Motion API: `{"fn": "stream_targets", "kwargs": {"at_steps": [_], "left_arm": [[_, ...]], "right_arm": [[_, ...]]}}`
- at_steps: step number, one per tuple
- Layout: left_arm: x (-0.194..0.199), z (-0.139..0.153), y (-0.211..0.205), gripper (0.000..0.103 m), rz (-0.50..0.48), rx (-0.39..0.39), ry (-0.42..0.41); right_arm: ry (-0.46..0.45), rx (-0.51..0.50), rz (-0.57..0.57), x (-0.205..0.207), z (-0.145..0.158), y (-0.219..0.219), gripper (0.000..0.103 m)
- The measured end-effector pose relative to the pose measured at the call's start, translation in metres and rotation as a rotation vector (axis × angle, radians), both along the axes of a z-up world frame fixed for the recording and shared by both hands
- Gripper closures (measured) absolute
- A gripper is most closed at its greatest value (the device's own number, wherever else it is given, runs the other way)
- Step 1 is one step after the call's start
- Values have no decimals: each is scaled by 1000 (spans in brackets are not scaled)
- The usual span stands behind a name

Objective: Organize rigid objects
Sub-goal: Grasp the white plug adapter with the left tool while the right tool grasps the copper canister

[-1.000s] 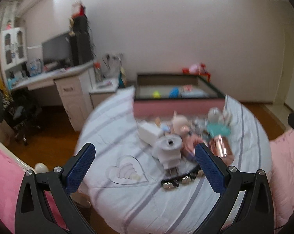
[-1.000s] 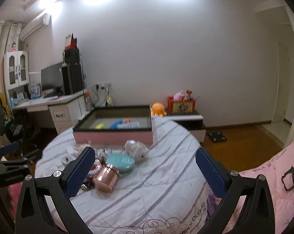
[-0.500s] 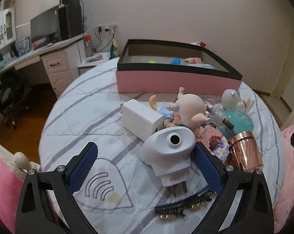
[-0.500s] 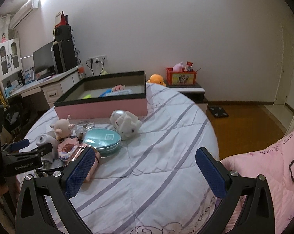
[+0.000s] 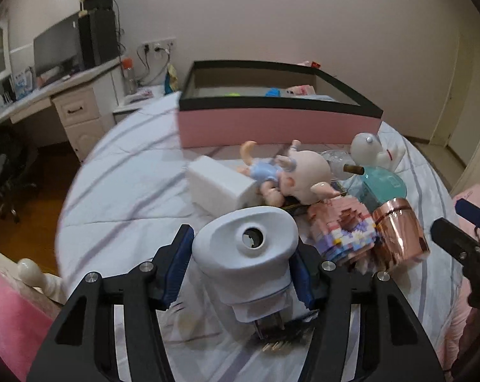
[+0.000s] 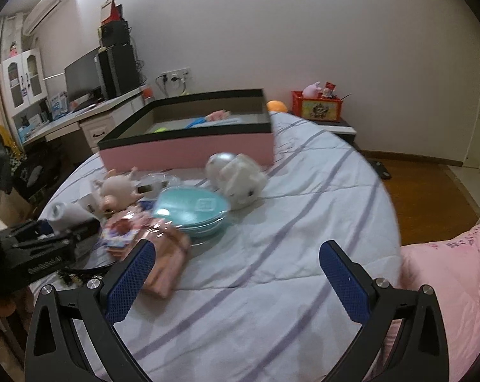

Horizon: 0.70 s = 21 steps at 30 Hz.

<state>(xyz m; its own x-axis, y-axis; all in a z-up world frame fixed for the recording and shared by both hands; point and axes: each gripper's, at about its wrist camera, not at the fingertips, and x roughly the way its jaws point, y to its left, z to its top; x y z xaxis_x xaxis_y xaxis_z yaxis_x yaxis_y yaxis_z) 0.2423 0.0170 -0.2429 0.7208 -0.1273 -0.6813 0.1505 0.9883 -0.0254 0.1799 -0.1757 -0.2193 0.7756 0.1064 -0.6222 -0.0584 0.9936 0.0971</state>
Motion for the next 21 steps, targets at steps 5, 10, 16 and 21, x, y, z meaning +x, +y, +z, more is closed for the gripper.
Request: {"fn": "stream_targets", "kwargs": {"at_steps": [5,10,16,21], "left_arm": [[-15,8,16,46,20,10,-10],[-19,7,19,46,8,13,-9],[-22,10,16,46,-9,0,-20],[-19,11,11,45,-23,-10,-12]], "right_arm": [[10,3,47,3,-4,24,0],[57,13,31,16,-18,35,1],[91,-55,-8,15,-24,27,55],[104,-2,40,24,-27,16,55]]}}
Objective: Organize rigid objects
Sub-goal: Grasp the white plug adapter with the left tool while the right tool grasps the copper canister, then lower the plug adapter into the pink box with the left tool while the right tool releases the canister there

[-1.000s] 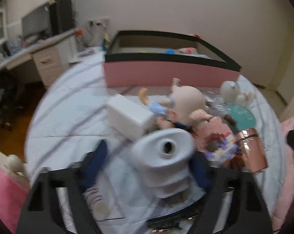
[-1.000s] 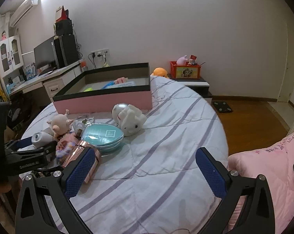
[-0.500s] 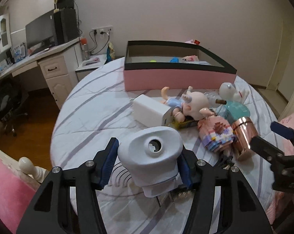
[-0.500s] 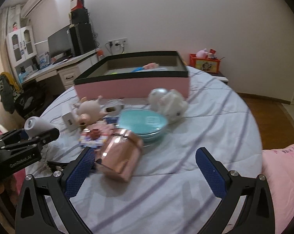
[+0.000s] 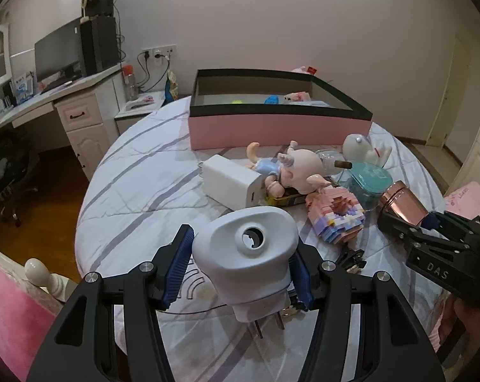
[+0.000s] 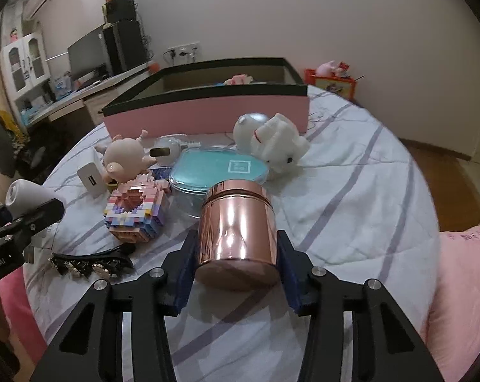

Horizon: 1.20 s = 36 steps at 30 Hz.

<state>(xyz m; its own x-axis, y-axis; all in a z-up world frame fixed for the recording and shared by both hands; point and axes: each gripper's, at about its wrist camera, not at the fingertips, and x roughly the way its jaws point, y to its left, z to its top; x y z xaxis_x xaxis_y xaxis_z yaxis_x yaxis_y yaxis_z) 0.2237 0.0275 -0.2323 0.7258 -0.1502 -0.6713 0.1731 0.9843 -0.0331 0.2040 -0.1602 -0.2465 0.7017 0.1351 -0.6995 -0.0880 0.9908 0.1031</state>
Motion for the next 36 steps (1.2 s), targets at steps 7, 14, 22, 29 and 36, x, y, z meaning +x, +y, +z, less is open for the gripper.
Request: {"fn": "stream_targets", "kwargs": {"at_steps": [7,14,22,29,36], "left_arm": [[-4,15,-8,46,-22,-4,-32],[-6,41,-20,46,-46,-6,-94],[20,74,-30,46,-84,-15,-146],[95,94,-38,45,-156,5,-121],[207,90,-38,45,-162,14,6]], "right_arm": [[-33,27,20,-3,7,-6,56],[-123,38,24,-18,41,-13,56],[-207,27,61,-1,83,-13,56],[-215,-14,108,61,105,-12,56],[-126,-48,125,159,107,-15,56]]}}
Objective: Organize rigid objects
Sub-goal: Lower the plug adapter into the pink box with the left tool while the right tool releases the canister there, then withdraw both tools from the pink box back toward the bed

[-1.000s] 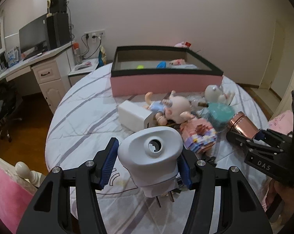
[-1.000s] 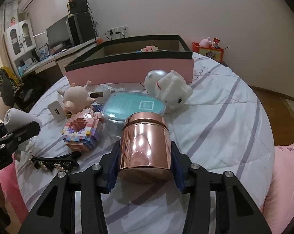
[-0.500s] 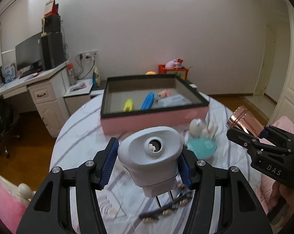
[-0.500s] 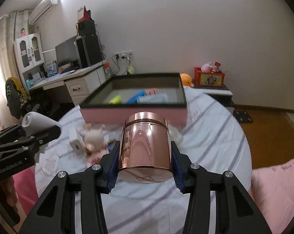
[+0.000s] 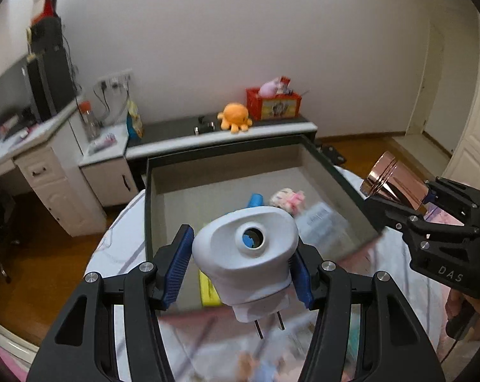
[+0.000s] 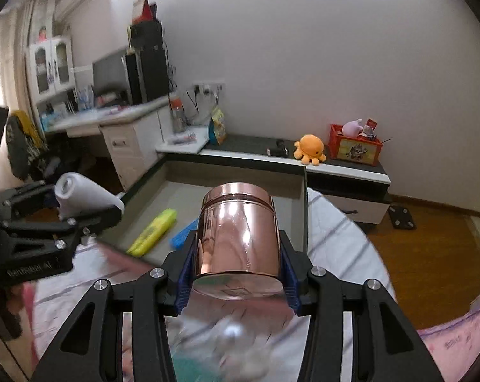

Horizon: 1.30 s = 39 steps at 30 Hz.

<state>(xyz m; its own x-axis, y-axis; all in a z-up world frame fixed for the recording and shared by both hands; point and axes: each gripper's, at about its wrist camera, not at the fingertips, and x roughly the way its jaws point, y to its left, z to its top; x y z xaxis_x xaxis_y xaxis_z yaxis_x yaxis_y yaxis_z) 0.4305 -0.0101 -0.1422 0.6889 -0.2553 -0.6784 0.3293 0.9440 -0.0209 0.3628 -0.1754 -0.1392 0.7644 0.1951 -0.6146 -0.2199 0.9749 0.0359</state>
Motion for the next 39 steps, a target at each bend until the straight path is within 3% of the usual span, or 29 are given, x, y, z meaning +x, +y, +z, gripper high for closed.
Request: {"fn": "stream_targets", "kwargs": {"at_steps": [5,12,20,22,23,24,25,27,29,33,39], "left_arm": [[72,-26,-13,46,14,93,108],[129,-62,-30,45,20,174,222],[148,-79,-35,42,72,218,269],[146,-75,-36,34,78,212,251],[144,-72,-35,27,85,210,239],[140,-68,-34,19,94,209,229],[135,-63,-32,18,99,202,220],[121,-48,-26,17,103,174,184],[102,-31,-18,16,118,150,139],[33,15,-2,0,142,91,-42],[-80,58,13,0,183,33,-243]], "right_arm": [[111,-46,-8,69,-13,0,56],[291,-188,-38,140,-52,3,55],[367,-235,-41,156,-70,1,55],[363,-203,-39,153,-65,-1,54],[345,-185,-37,149,-61,-2,53],[318,-177,-42,142,-53,-3,44],[299,-174,-46,139,-47,-2,34],[239,-143,-44,122,-28,-5,25],[188,-107,-48,104,-9,-10,24],[61,-26,-39,54,29,-19,22],[-101,45,-33,-43,63,-24,14]]}}
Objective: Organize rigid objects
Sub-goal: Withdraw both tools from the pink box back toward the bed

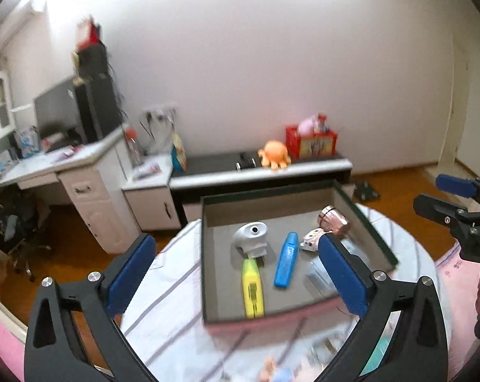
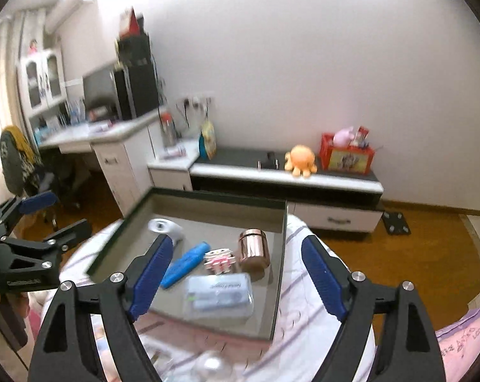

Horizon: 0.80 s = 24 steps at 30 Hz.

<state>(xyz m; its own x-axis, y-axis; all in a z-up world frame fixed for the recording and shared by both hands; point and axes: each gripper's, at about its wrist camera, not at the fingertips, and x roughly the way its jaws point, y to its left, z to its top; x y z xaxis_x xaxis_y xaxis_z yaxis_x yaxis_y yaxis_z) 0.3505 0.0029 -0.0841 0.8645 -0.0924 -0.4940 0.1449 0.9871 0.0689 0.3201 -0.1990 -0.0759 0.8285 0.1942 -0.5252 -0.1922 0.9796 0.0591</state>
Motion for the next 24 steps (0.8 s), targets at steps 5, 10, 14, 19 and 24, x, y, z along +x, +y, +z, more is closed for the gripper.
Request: {"fn": "stream_targets", "kwargs": {"at_steps": [5,10,14,19,24], "left_arm": [[-90,11,4,0,42,-28,-141],[-167,5,6,0,42,-60,-220],[-204,-7,6,0,86,-66,-244],[-231,-10,12,0,116,-77,-256],[-246,-7,17,0,135,-88,-283]], "right_arm": [[-135,26,-16,-81,8,1,0],[-267,30,-53,-158,7,18,0],[-334,-2,-122,-200,0,31,0],[-345,-7,-168,-234,-10,36,0],[-333,-5,-188,-250,-16,33,0]]}}
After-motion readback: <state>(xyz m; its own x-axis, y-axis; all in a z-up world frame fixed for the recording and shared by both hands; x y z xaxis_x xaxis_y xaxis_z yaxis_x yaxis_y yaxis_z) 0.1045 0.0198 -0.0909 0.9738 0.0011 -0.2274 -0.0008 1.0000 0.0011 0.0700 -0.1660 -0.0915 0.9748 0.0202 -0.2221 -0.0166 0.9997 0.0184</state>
